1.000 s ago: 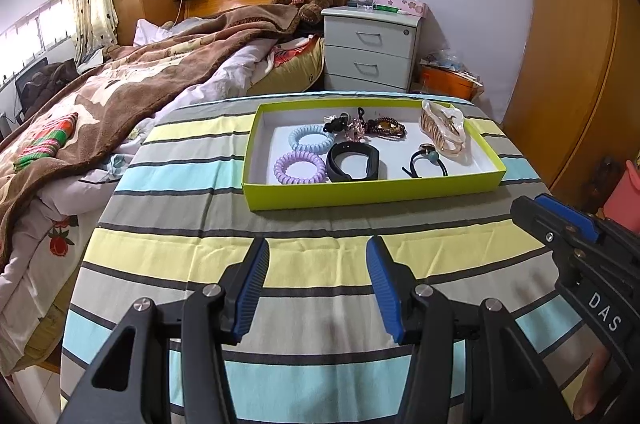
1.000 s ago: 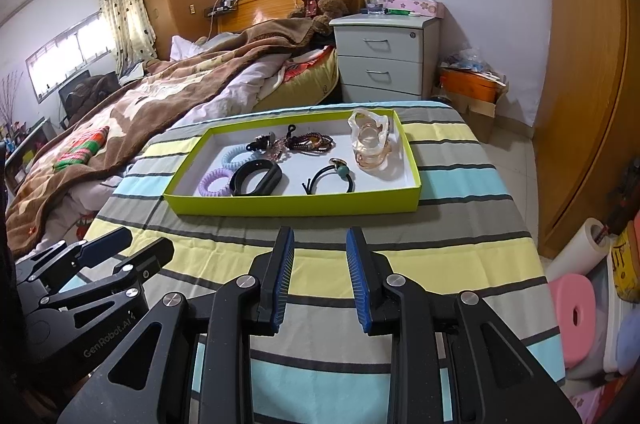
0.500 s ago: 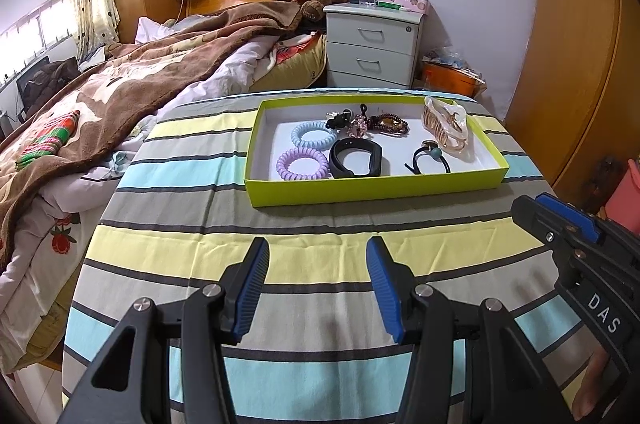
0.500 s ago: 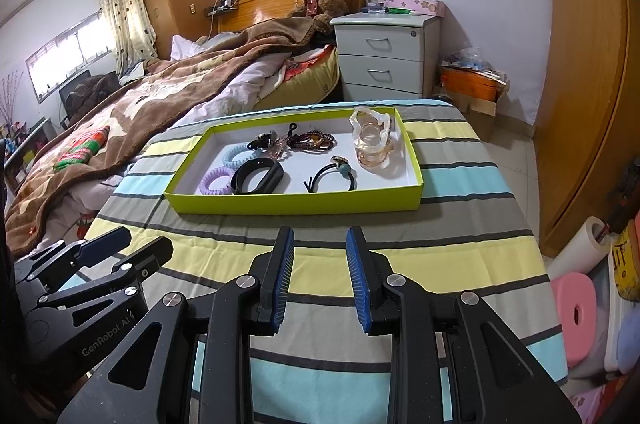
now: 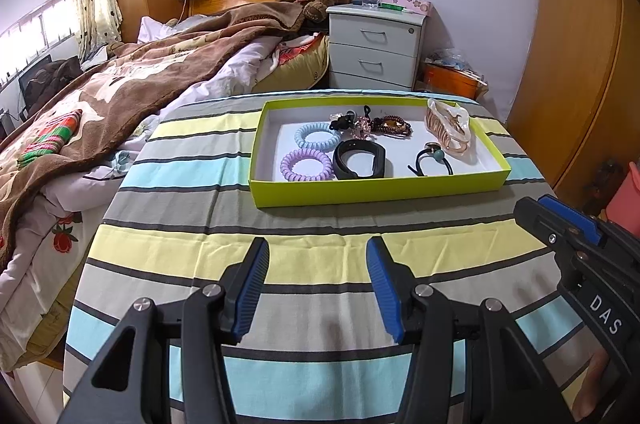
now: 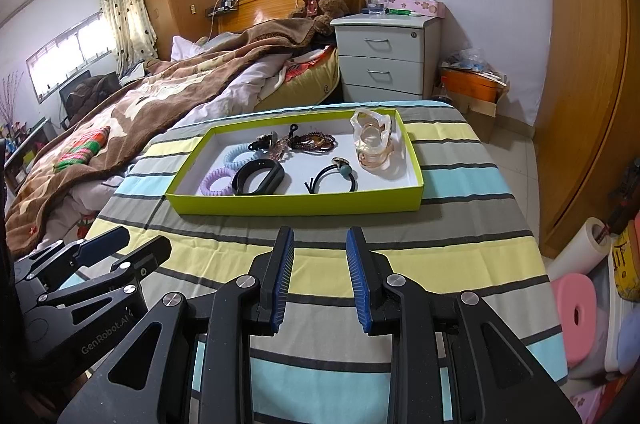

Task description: Organize jewelry

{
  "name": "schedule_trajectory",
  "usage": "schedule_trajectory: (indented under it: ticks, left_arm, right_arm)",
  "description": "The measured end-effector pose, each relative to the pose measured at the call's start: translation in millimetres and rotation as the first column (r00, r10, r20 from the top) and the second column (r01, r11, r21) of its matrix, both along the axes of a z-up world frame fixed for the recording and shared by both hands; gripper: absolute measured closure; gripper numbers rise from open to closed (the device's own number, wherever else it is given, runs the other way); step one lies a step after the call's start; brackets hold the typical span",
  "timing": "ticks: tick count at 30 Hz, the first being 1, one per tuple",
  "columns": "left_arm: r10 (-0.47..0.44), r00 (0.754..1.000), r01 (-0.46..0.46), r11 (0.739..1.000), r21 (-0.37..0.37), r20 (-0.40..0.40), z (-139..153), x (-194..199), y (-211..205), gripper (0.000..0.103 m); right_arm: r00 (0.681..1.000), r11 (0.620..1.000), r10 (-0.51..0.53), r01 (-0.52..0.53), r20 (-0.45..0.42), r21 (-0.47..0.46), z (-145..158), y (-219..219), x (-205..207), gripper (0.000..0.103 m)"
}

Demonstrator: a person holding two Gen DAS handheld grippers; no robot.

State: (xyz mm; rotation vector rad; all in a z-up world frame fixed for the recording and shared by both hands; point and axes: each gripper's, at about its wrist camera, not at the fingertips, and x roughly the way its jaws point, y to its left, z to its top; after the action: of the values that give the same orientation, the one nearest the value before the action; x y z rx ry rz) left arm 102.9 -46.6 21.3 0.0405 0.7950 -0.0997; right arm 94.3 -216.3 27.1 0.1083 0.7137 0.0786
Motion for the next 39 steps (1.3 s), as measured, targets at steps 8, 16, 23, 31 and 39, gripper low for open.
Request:
schedule_trajectory:
  ticks: [8, 16, 23, 31, 39]
  left_arm:
    - [-0.003, 1.000, 0.003, 1.000, 0.001, -0.001, 0.3, 0.1, 0.2, 0.050]
    - [0.004, 1.000, -0.004, 1.000, 0.000, 0.000, 0.7, 0.6, 0.8, 0.050]
    - [0.011, 1.000, -0.011, 1.000, -0.001, 0.001, 0.5, 0.8, 2.6, 0.050]
    - [0.014, 1.000, -0.014, 1.000, 0.001, 0.001, 0.5, 0.5, 3.0, 0.050]
    - [0.015, 1.000, -0.015, 1.000, 0.000, 0.000, 0.2, 0.4, 4.4, 0.050]
  right_arm:
    - [1.000, 1.000, 0.000, 0.000, 0.000, -0.001, -0.1, 0.5, -0.1, 0.075]
    - [1.000, 1.000, 0.001, -0.001, 0.000, 0.000, 0.0, 0.0, 0.0, 0.075]
    - [1.000, 1.000, 0.001, -0.001, -0.001, -0.002, -0.5, 1.7, -0.4, 0.075]
    - [1.000, 1.000, 0.002, -0.002, 0.000, 0.000, -0.3, 1.0, -0.3, 0.075]
    - [1.000, 1.000, 0.002, -0.002, 0.001, 0.000, -0.4, 2.0, -0.8, 0.075]
